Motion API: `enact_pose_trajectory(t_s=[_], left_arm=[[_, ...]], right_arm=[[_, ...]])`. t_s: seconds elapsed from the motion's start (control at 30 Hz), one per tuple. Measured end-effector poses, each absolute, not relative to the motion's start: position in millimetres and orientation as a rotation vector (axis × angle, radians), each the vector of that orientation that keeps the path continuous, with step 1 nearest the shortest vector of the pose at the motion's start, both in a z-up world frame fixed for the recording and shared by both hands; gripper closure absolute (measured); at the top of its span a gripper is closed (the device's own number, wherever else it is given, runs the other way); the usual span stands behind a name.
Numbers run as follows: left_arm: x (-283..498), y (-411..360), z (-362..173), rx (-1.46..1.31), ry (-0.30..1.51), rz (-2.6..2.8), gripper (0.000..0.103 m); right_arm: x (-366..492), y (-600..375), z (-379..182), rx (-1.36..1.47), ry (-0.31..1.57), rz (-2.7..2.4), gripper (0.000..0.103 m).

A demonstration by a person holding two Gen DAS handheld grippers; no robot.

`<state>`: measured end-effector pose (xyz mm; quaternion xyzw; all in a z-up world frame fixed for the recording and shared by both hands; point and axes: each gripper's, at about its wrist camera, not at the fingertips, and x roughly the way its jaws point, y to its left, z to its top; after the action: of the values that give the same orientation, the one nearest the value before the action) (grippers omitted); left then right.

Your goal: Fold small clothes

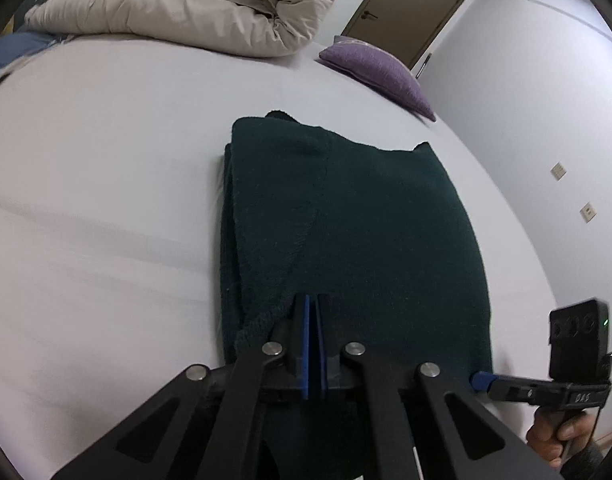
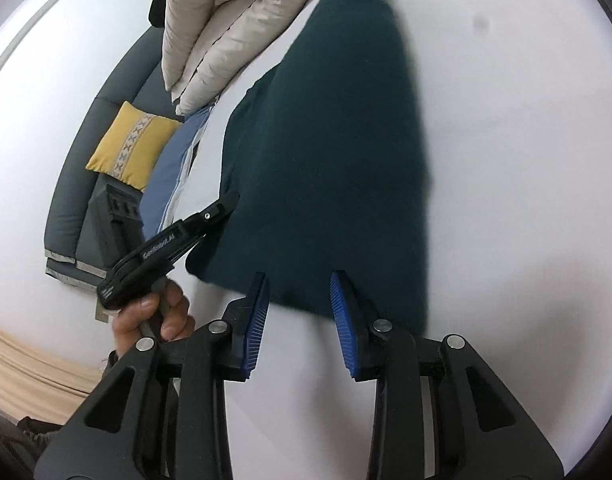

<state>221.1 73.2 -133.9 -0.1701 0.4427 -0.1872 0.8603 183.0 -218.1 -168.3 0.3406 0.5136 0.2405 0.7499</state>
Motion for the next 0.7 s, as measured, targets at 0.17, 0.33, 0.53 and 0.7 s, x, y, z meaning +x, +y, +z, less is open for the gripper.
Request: enact_pose_trajectory(t_s=[0.17,0.33,0.53,0.7], left_arm=[[213.0,80.8,-123.2,-0.384,0.923,-0.387,0.097],[202.0,70.4,-79.5,-0.308,0.811,-0.327,0.061],[248.5,31.4,-77.7,-0.167,0.839,-0.315,0.059],[283.4,38.2,-117.4,-0.166,0.953,-0.274,0.063]], right_arm=[[165.7,-225.8,-157.4,0.64,1.179,0.531,0.07],[181.6,-248.9,-114.7,0.666,1.037,0.563,0.07],[266.4,-237.6,-109.1,0.725,0.976,0.57,0.07],[329.1,-228.5,-136.1,0.754,1.042,0.531,0.071]])
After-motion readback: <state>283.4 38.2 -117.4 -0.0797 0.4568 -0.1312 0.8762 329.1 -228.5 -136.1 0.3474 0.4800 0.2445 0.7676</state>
